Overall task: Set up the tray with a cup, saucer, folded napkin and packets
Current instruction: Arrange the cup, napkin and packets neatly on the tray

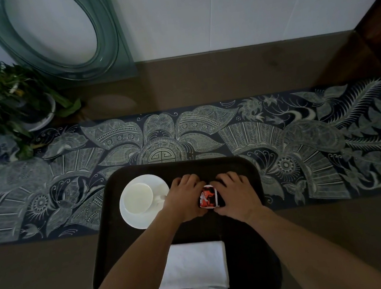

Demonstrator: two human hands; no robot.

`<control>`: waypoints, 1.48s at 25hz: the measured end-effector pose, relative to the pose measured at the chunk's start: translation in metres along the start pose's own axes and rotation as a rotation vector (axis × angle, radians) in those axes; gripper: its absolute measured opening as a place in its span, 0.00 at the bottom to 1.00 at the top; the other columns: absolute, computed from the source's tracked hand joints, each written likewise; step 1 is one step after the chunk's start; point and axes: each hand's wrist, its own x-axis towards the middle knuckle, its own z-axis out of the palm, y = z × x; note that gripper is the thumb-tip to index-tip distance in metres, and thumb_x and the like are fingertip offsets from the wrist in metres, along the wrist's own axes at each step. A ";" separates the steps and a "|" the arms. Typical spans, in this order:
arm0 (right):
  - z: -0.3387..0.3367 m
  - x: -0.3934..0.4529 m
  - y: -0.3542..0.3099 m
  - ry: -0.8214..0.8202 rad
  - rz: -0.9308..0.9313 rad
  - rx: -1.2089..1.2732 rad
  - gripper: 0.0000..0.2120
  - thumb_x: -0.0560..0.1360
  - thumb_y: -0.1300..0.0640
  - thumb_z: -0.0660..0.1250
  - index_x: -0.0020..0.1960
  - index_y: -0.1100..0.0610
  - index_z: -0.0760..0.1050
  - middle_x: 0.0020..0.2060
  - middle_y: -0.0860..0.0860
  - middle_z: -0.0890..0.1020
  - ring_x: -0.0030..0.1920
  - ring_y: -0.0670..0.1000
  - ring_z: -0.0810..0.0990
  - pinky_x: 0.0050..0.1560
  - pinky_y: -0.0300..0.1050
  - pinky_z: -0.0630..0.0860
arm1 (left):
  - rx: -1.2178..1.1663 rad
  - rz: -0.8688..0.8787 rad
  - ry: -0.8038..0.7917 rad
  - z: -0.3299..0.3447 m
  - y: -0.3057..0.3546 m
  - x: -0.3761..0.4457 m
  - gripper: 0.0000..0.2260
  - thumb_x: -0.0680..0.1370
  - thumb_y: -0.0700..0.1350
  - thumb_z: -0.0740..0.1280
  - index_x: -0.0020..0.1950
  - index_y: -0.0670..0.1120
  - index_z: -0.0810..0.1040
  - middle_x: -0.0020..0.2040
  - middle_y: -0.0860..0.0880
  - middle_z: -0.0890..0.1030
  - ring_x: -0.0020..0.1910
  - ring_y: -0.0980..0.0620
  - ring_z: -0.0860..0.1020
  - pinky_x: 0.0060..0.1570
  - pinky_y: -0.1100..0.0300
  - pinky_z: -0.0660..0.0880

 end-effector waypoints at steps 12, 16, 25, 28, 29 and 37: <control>0.002 0.001 0.004 -0.001 0.021 0.014 0.33 0.69 0.39 0.68 0.71 0.48 0.65 0.67 0.50 0.68 0.68 0.55 0.63 0.67 0.56 0.62 | -0.031 -0.024 0.029 0.006 0.000 0.002 0.35 0.66 0.63 0.72 0.69 0.52 0.69 0.65 0.49 0.70 0.66 0.48 0.66 0.66 0.48 0.61; 0.000 0.001 0.003 0.007 0.019 0.021 0.32 0.69 0.40 0.69 0.70 0.48 0.66 0.67 0.50 0.69 0.68 0.54 0.63 0.67 0.55 0.63 | -0.032 -0.018 0.031 0.006 0.000 0.004 0.34 0.66 0.62 0.72 0.68 0.51 0.70 0.64 0.49 0.70 0.65 0.47 0.66 0.66 0.48 0.63; 0.001 -0.006 0.005 0.004 0.030 0.027 0.31 0.69 0.40 0.68 0.69 0.47 0.66 0.66 0.49 0.69 0.68 0.54 0.63 0.67 0.55 0.62 | -0.072 -0.040 0.033 0.006 0.007 -0.001 0.32 0.67 0.61 0.72 0.67 0.52 0.69 0.64 0.49 0.69 0.65 0.48 0.66 0.66 0.48 0.63; 0.003 -0.008 0.003 0.010 0.040 0.029 0.31 0.69 0.40 0.68 0.70 0.47 0.66 0.66 0.49 0.69 0.67 0.54 0.64 0.67 0.55 0.62 | -0.074 -0.046 0.015 0.005 0.007 -0.002 0.32 0.67 0.61 0.72 0.68 0.53 0.69 0.65 0.49 0.69 0.66 0.48 0.66 0.67 0.47 0.63; 0.003 -0.008 0.002 0.006 0.042 0.031 0.31 0.69 0.40 0.68 0.70 0.47 0.66 0.66 0.50 0.69 0.67 0.54 0.64 0.67 0.55 0.62 | -0.074 -0.048 0.010 0.005 0.006 -0.003 0.33 0.67 0.61 0.72 0.68 0.53 0.69 0.65 0.49 0.69 0.66 0.48 0.66 0.67 0.47 0.63; 0.004 -0.008 -0.001 -0.015 0.074 0.037 0.33 0.70 0.40 0.69 0.71 0.46 0.64 0.68 0.50 0.67 0.69 0.55 0.63 0.68 0.56 0.62 | -0.086 -0.063 0.025 0.006 0.007 -0.006 0.33 0.67 0.61 0.73 0.69 0.53 0.69 0.66 0.50 0.69 0.66 0.48 0.66 0.67 0.47 0.63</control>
